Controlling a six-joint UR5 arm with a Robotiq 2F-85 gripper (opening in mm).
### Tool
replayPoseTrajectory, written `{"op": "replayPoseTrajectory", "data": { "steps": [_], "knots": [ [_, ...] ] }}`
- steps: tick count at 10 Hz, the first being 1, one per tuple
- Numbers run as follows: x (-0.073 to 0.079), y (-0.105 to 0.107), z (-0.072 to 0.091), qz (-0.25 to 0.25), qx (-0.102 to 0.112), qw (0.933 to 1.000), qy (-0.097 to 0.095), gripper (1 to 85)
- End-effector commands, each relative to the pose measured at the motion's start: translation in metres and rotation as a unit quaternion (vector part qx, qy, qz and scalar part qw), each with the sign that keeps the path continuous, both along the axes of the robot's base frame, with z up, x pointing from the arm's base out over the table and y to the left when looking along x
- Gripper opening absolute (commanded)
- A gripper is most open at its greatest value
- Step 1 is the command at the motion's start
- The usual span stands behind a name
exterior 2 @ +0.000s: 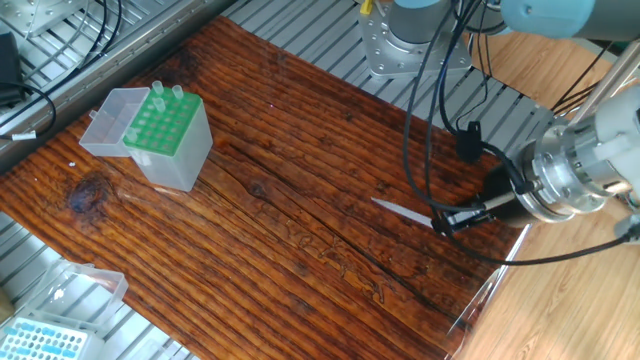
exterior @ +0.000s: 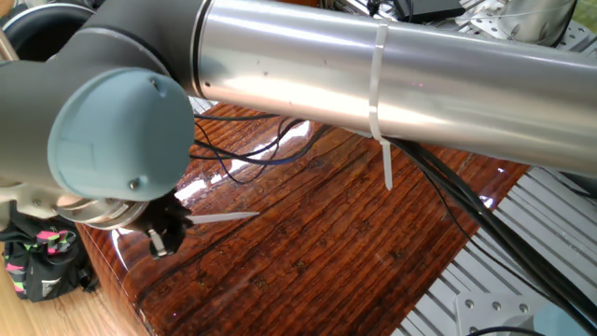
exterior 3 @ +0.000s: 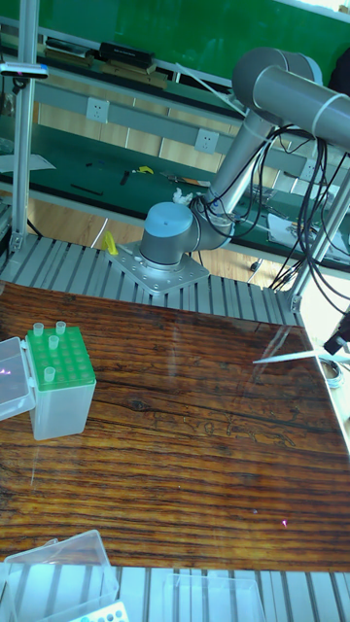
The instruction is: Insert a large pipette tip into the holder for large pipette tips
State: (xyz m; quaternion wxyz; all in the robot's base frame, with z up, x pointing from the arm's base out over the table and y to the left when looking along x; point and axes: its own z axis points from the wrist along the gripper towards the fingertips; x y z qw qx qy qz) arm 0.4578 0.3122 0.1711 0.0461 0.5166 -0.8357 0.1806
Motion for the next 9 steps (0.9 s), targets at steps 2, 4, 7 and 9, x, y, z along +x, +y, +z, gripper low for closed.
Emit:
{"op": "replayPoseTrajectory", "data": {
  "steps": [2,4,7,9],
  "knots": [
    [-0.013,0.021,-0.004,-0.06,0.043,0.9972,0.013,1.0],
    [-0.026,0.025,-0.005,-0.129,0.054,0.99,0.018,1.0],
    [-0.042,0.042,-0.009,-0.207,0.083,0.9743,0.03,1.0],
    [-0.039,0.06,-0.012,-0.263,0.118,0.9575,0.017,1.0]
  ]
}}
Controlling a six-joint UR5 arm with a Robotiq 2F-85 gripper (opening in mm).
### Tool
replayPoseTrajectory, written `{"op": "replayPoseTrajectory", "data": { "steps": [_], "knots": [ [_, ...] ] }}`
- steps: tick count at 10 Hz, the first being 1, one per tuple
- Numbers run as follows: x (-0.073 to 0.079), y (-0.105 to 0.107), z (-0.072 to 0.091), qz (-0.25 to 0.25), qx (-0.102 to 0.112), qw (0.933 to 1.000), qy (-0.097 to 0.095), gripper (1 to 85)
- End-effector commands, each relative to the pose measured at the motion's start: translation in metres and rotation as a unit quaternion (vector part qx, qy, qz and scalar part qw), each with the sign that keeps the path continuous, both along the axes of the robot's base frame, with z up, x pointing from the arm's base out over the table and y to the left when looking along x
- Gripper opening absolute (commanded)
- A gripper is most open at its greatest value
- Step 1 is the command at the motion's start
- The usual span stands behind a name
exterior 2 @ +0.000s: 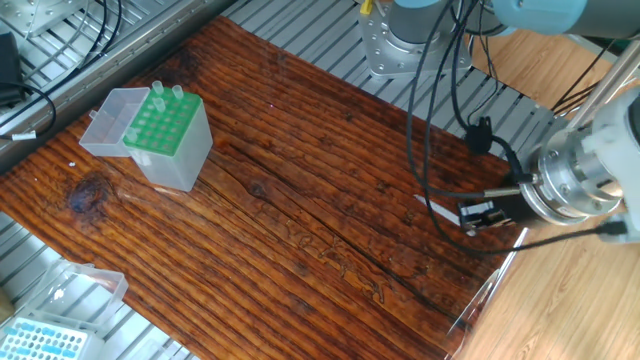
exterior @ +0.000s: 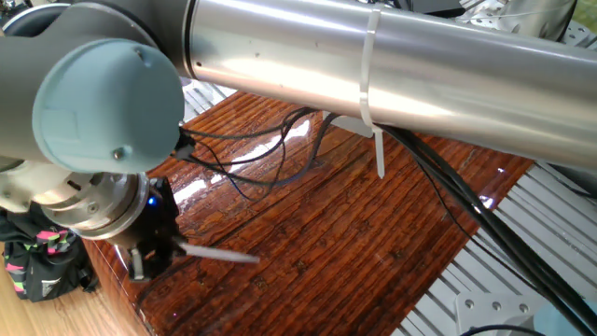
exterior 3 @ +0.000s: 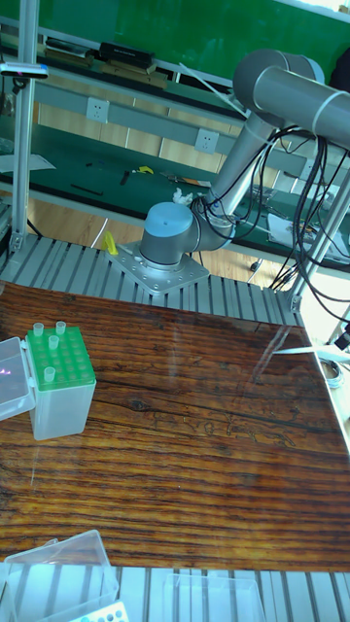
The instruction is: Insert a large pipette tip into the holder for large pipette tips
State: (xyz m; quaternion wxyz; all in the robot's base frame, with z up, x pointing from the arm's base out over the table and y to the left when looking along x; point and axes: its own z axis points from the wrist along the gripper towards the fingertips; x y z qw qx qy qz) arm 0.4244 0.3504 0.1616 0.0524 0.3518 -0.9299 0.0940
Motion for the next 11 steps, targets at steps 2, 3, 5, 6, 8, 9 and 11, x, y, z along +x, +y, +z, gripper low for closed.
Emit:
{"op": "replayPoseTrajectory", "data": {
  "steps": [2,3,5,6,8,9,11],
  "knots": [
    [-0.001,0.038,-0.004,-0.101,0.07,0.9923,-0.012,1.0],
    [-0.001,0.029,-0.003,-0.093,0.053,0.9942,-0.012,1.0],
    [-0.011,0.03,-0.003,-0.092,0.053,0.9943,0.007,1.0],
    [-0.013,0.033,-0.003,-0.09,0.059,0.9942,0.012,1.0],
    [-0.01,0.025,0.0,-0.081,0.053,0.9953,0.013,1.0],
    [-0.005,0.011,0.005,-0.071,0.056,0.9958,0.014,1.0],
    [0.006,-0.016,0.012,-0.061,0.067,0.9959,0.006,1.0]
  ]
}}
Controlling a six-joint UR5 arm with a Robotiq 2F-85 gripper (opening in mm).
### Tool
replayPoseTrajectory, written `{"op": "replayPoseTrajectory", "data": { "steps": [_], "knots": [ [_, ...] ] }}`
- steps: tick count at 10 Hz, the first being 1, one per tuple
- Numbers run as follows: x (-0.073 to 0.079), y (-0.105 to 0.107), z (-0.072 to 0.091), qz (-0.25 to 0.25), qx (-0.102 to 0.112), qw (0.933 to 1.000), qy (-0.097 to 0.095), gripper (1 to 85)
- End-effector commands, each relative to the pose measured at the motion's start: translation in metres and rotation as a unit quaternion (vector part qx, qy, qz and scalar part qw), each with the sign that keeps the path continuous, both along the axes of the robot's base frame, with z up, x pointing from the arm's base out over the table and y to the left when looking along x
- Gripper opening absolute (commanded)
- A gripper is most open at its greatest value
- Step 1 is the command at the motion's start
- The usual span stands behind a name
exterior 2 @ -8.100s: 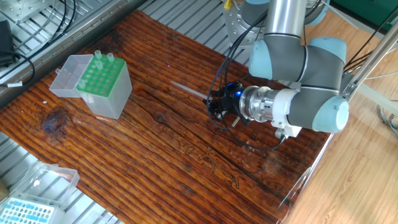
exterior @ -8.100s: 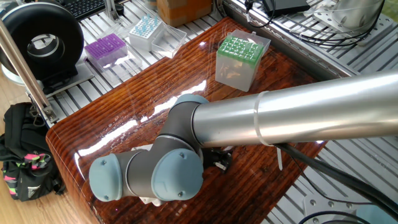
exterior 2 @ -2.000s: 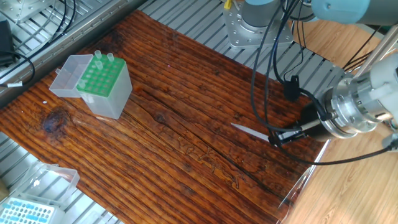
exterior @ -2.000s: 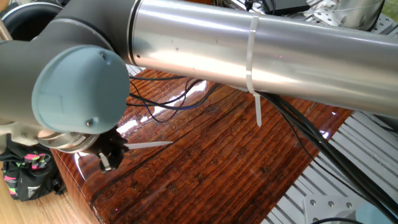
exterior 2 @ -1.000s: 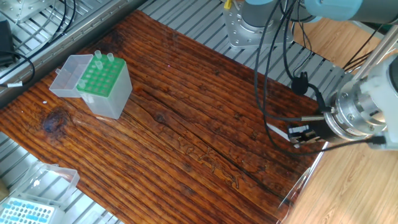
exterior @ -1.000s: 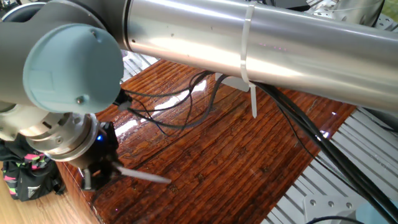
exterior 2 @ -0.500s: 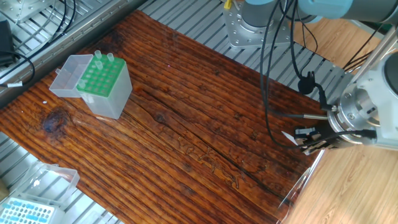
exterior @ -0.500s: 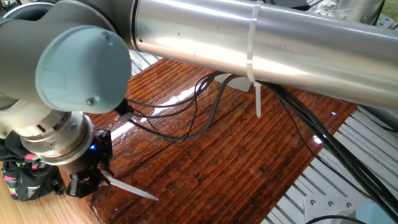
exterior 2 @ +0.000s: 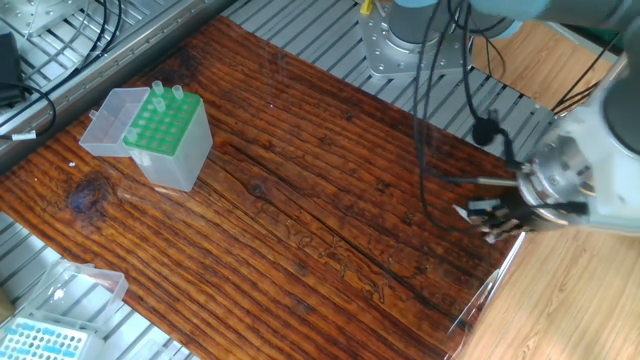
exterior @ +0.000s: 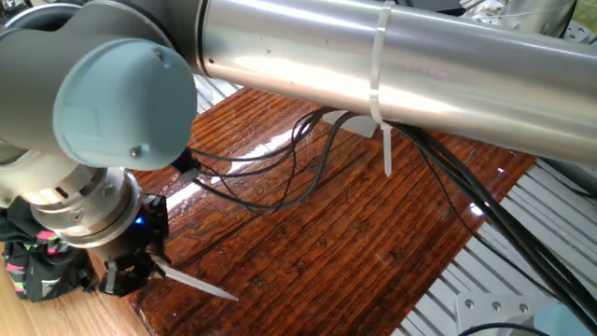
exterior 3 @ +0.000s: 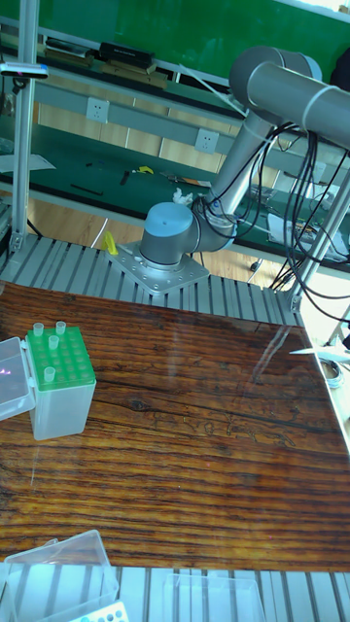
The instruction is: Insert a large pipette tip into the holder for large pipette tips
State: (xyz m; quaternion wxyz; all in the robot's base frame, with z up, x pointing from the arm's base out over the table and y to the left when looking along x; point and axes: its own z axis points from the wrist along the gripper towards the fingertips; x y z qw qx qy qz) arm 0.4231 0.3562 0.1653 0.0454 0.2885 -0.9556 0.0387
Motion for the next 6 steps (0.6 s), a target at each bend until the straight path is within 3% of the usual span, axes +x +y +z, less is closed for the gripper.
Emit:
{"op": "replayPoseTrajectory", "data": {
  "steps": [1,2,4,6],
  "knots": [
    [0.015,-0.024,0.009,-0.006,0.041,0.9991,-0.012,1.0],
    [0.021,-0.028,0.009,-0.024,0.067,0.9973,-0.021,1.0],
    [0.024,-0.062,0.002,0.007,0.049,0.998,-0.039,1.0],
    [0.015,-0.063,0.003,-0.004,0.041,0.9988,-0.026,1.0]
  ]
}}
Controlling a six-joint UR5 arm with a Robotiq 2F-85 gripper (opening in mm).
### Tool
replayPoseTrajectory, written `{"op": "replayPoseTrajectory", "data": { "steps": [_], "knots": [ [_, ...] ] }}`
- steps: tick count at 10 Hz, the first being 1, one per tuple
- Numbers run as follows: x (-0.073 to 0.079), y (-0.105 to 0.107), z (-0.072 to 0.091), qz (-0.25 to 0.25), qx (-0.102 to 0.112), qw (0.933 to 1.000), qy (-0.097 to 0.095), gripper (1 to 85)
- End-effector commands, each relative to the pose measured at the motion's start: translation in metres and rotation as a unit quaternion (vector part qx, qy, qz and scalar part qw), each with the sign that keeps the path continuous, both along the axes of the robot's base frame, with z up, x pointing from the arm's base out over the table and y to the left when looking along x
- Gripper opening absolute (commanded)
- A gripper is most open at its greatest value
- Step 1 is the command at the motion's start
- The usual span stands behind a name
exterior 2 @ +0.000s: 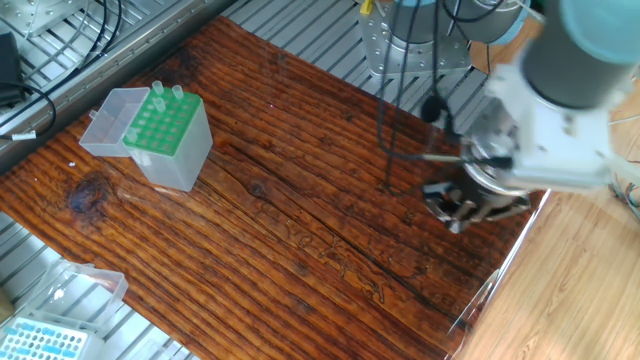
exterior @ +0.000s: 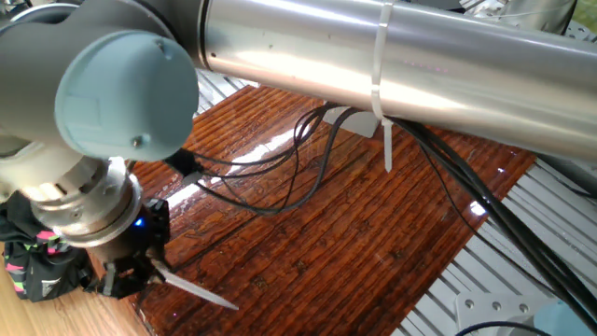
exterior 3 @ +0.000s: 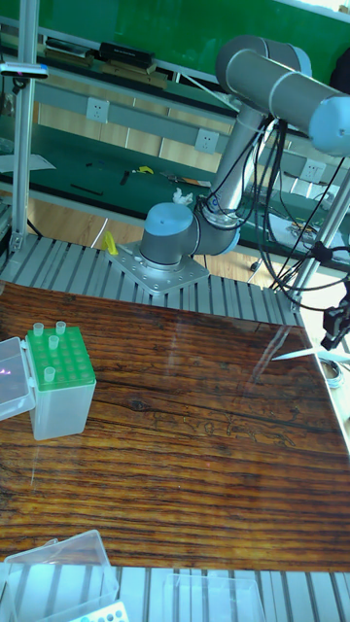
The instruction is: Insert a large pipette tip into the holder for large pipette tips
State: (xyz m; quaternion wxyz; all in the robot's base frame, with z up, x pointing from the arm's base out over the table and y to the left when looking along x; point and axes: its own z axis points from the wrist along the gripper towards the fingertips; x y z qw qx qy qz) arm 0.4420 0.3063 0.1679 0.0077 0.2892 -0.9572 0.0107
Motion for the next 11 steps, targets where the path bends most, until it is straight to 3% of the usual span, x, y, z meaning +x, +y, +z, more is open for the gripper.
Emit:
{"op": "replayPoseTrajectory", "data": {
  "steps": [1,2,4,7,9,11],
  "knots": [
    [-0.005,0.001,0.0,-0.043,0.029,0.9986,0.005,1.0],
    [0.002,0.014,0.001,-0.085,0.055,0.9948,-0.006,1.0],
    [0.013,0.036,0.004,-0.179,0.1,0.9786,-0.016,1.0],
    [0.011,0.031,0.005,-0.171,0.092,0.9808,-0.012,1.0],
    [0.021,-0.002,0.027,-0.147,0.082,0.9857,-0.006,1.0],
    [0.044,-0.035,0.045,-0.134,0.087,0.9869,-0.021,1.0]
  ]
}}
